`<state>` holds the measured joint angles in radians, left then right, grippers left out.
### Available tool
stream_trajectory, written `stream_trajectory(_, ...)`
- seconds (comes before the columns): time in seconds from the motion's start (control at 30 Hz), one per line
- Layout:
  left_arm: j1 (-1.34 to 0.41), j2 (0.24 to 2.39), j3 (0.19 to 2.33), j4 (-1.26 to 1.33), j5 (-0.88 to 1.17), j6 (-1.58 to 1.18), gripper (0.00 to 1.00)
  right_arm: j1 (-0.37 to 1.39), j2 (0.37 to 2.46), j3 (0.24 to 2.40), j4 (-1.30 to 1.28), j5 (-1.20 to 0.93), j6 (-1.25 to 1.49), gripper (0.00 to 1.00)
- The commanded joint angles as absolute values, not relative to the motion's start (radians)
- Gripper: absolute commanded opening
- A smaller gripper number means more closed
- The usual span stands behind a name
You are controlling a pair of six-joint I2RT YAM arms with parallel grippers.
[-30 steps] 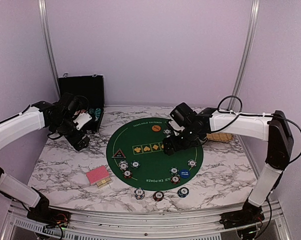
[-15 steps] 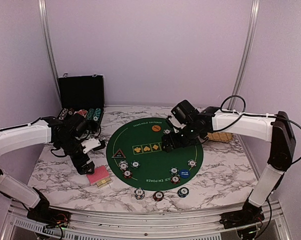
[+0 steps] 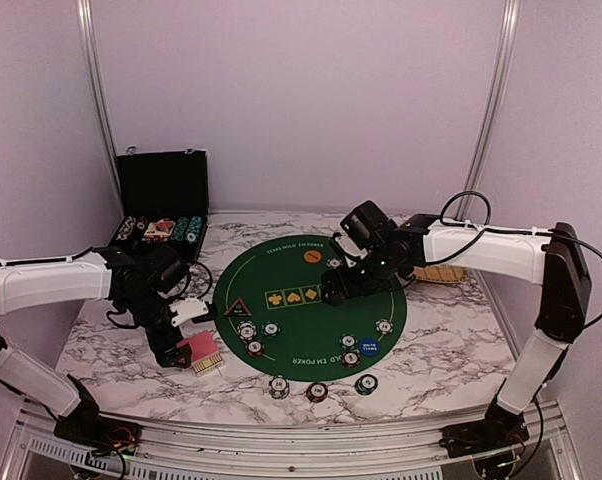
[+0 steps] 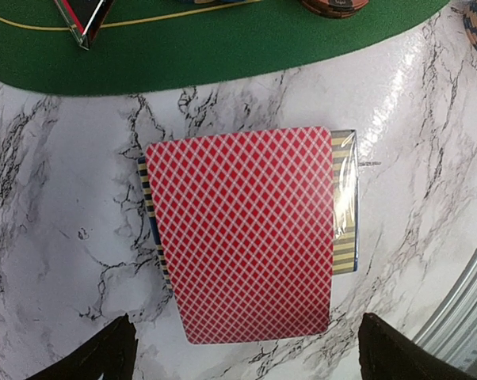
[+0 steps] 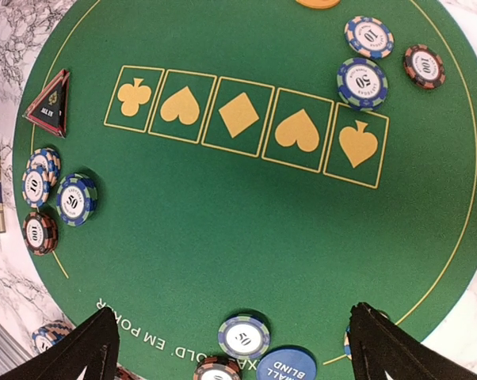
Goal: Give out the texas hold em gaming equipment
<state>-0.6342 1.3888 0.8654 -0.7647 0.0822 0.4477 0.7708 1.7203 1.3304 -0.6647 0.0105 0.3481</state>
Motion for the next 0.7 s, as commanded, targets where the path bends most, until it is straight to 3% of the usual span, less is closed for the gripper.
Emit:
stream_trajectory(0.0, -0.64, 1.423, 0.848, -0.746, 0.095, 0.458, 0.99, 0.789, 1.721, 1.343, -0.659, 0.02, 0.357, 0.99)
stream_trajectory(0.67, -0.666, 1.483, 0.814, -0.703, 0.044, 0.456, 0.99, 0.801, 1.715, 1.332, -0.664, 0.028, 0.362, 0.99)
